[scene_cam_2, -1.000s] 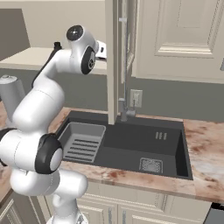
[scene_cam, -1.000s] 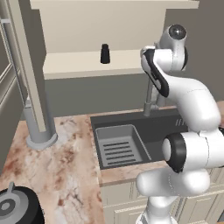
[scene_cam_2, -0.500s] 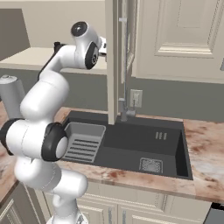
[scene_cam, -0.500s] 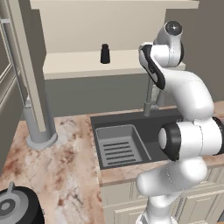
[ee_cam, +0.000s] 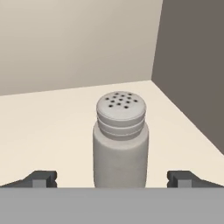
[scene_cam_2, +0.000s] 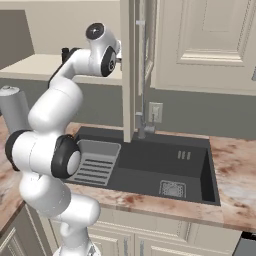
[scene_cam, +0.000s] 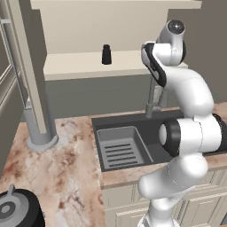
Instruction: Take 2 condiments from the cabinet and move them on the counter near the stove.Make sure the condiments are lined up with each other, next to each other.
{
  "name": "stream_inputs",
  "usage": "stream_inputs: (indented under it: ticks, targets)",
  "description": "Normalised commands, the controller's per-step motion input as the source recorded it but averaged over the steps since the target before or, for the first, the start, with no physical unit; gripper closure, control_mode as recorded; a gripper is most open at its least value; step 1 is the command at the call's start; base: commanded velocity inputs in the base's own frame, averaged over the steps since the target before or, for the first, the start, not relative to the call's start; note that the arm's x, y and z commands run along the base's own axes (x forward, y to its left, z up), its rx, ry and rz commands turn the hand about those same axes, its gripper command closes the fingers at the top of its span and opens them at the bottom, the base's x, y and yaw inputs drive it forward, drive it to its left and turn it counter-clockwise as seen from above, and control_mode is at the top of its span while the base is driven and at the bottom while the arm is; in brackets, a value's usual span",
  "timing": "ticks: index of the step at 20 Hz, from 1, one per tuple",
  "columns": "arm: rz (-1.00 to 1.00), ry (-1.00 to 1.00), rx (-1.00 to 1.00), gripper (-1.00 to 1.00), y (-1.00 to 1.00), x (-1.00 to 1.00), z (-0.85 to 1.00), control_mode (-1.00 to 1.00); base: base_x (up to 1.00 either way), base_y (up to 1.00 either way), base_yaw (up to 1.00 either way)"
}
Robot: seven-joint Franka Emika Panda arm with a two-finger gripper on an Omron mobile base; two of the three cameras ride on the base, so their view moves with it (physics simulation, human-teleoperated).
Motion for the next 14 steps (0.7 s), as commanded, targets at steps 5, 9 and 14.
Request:
stream_inputs:
  ticks: [5, 9, 14]
  targets:
    - [0.0, -0.01, 0.0, -1.0, -0.05, 0.04, 0.0, -1.0, 0.0, 0.0, 0.0]
    - [0.0, 0.0, 0.0, -1.0, 0.0, 0.14, 0.0, -1.0, 0.0, 0.0, 0.0]
    - [0.0, 0.0, 0.0, -1.0, 0.0, 0.06, 0.0, -1.0, 0.0, 0.0, 0.0]
